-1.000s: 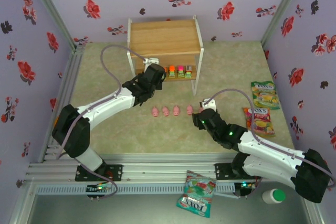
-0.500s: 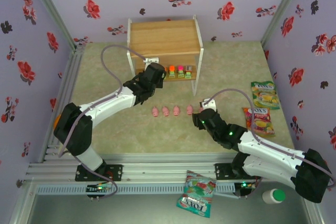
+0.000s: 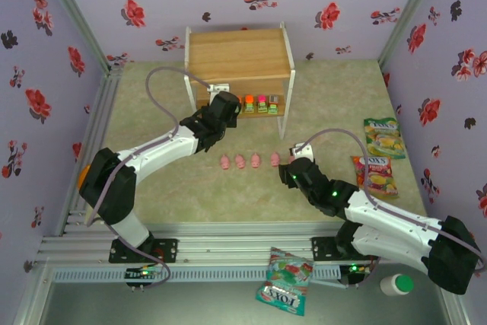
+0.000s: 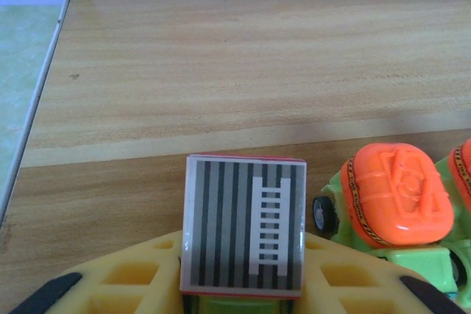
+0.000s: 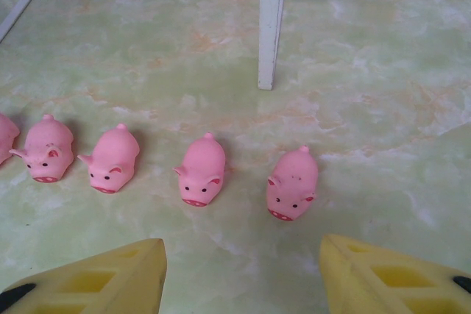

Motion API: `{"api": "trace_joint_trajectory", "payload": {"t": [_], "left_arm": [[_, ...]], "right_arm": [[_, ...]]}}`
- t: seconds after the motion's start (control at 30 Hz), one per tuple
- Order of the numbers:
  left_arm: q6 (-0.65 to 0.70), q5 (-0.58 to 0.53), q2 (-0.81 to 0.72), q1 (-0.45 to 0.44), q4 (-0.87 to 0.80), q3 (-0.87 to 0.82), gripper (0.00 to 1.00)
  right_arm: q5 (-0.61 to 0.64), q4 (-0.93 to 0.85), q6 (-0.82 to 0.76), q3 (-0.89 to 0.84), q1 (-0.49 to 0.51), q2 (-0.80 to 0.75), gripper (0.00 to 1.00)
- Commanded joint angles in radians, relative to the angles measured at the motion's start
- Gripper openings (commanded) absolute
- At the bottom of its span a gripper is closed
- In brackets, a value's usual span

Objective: Place and organize the plastic toys onto the shelf

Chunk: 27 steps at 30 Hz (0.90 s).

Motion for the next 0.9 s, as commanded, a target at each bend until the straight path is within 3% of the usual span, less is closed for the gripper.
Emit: {"api": "trace_joint_trajectory", "payload": {"t": [0.0, 0.23, 0.47, 0.87], "left_arm": [[-0.029, -0.020, -0.003, 0.008, 0.018, -0.019, 0.35], [-0.041, -0.030, -0.020, 0.004, 0.012, -0.035, 0.38], [-0.028, -0.041, -0.034, -0.006, 0.011, -0.035, 0.47], [-0.001, -0.066, -0.072, -0.034, 0.009, -0.031, 0.49]], "right_arm": [[0.021, 0.012, 0.000, -0.002, -0.008, 0.003, 0.58], [0.021, 0.014, 0.001, -0.003, -0.008, 0.006, 0.58], [0.021, 0.014, 0.001, -0.002, -0.008, 0.008, 0.58], [0.021, 0.014, 0.000, -0.001, -0.008, 0.009, 0.58]]}}
